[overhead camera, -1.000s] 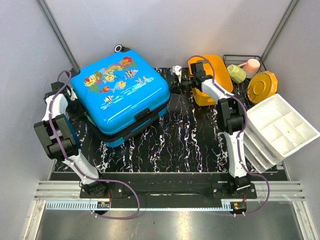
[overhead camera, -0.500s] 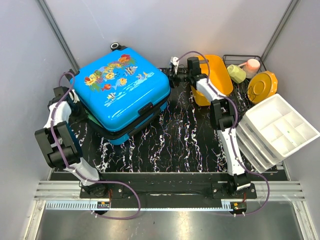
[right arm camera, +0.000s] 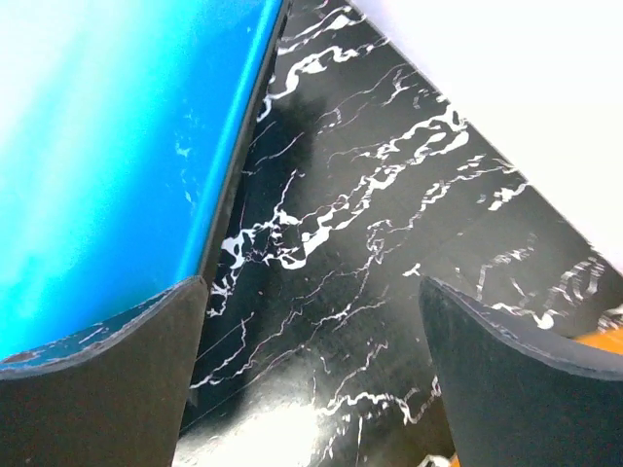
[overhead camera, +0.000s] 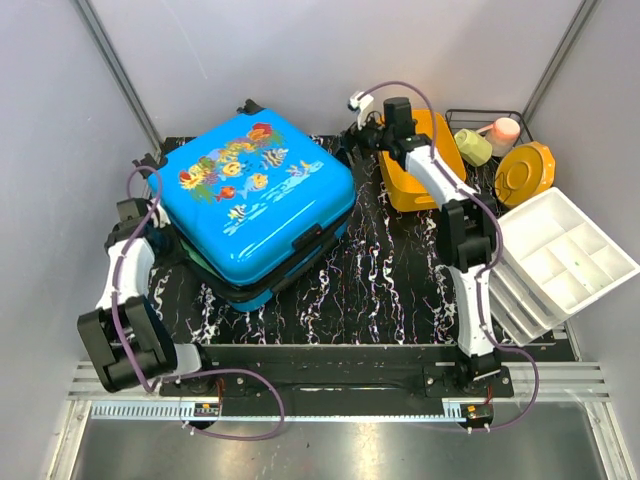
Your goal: Open, take out, and arrange the luggage
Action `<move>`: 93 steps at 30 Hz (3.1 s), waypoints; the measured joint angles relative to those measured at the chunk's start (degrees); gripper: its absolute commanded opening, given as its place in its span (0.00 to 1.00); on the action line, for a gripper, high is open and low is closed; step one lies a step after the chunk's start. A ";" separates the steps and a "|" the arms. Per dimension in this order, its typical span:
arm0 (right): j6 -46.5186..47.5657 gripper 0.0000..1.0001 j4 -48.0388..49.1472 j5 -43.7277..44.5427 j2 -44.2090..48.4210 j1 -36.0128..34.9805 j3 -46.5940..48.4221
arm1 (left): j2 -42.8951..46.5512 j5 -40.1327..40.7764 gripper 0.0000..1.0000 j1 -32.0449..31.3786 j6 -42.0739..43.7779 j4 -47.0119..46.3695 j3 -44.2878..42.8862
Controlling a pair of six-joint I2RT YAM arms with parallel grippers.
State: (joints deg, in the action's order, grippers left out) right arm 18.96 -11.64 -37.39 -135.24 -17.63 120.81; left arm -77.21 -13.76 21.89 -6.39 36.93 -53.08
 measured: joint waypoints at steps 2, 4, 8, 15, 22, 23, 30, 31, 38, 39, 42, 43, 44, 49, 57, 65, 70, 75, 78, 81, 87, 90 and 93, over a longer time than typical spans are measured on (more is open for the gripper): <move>-1.62 1.00 -2.84 2.64 3.06 0.00 0.02 | 2.82 1.14 0.00 -2.21 -0.17 1.36 1.27; -3.87 1.00 -6.82 5.20 6.12 0.02 0.46 | 5.60 2.60 0.22 -5.16 -1.60 2.75 2.40; -10.16 1.00 -15.08 8.57 12.11 0.07 0.44 | 9.94 2.12 0.57 -11.89 -3.06 6.38 3.30; -18.86 1.00 -21.70 9.16 28.89 0.11 -16.87 | 21.81 -7.30 0.84 -14.69 7.56 12.02 -2.10; -22.14 1.00 -23.65 6.51 46.84 0.13 -34.40 | 12.20 -17.70 0.82 -2.93 19.02 21.40 -23.47; -22.29 0.99 -23.69 6.43 50.29 0.11 -37.66 | 8.92 -18.86 0.82 -2.97 18.86 21.16 -28.30; -23.52 0.74 -25.70 7.87 64.61 0.11 -52.92 | -17.79 -18.95 0.78 -7.72 14.34 8.96 -54.95; -24.15 0.65 -25.77 7.93 64.70 0.11 -54.31 | -21.46 -18.47 0.76 -8.63 13.38 7.10 -57.66; -29.46 0.56 -23.37 7.61 61.94 0.09 -65.35 | -42.56 -12.61 0.65 -13.86 11.47 -0.42 -68.26; -30.01 0.56 -22.60 7.50 60.87 0.04 -66.42 | -44.15 -11.54 0.63 -14.36 11.80 -0.42 -68.26; -31.47 0.56 -19.52 7.15 56.59 -0.42 -67.78 | -46.93 -8.35 0.56 -15.23 13.35 -0.83 -67.38; -31.87 0.56 -17.84 6.80 54.73 -0.70 -67.76 | -46.77 -7.34 0.55 -15.13 14.01 -1.51 -66.12; -32.59 0.56 -16.46 6.86 53.16 -0.87 -67.73 | -46.03 -6.71 0.54 -14.75 14.69 -1.88 -64.70; -33.38 0.54 -13.27 6.49 42.69 0.09 -62.16 | -36.89 -5.66 0.43 -10.03 16.98 -5.73 -50.42; -31.34 0.53 -11.39 6.43 18.75 -0.76 -38.53 | -21.22 -9.20 0.41 3.23 20.35 0.70 -30.60; -28.59 0.65 -8.92 10.16 5.70 -0.68 -15.91 | -18.27 -10.54 0.57 5.42 18.40 4.90 -26.93; -26.21 0.83 -7.87 10.78 7.34 -0.31 -14.47 | -21.29 -12.61 0.78 5.66 19.76 11.78 -36.59; -23.47 0.91 -7.63 9.09 18.16 -1.42 -20.92 | -18.05 -18.36 0.82 9.40 23.78 18.84 -45.92; -22.18 0.93 -7.78 7.39 25.73 -1.97 -23.37 | -13.11 -21.24 0.82 13.97 27.67 24.37 -47.74; -20.85 0.92 -7.98 5.49 33.03 -2.67 -25.73 | -5.86 -22.93 0.80 17.90 30.82 27.65 -43.56; -17.59 0.90 -10.43 2.16 41.86 -3.28 -32.61 | 8.46 -23.76 0.69 23.15 36.70 32.74 -22.75; -15.02 0.85 -12.68 1.20 44.72 -4.22 -38.40 | 12.15 -22.56 0.65 24.63 37.57 32.06 -11.13; -11.28 0.80 -15.08 0.22 47.87 -7.26 -44.85 | 13.94 -20.68 0.65 24.74 35.69 28.17 -4.20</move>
State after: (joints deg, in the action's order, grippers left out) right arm 7.68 -26.72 -37.17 -87.37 -24.88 75.96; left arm -63.26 -34.44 46.63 29.30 65.10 -57.28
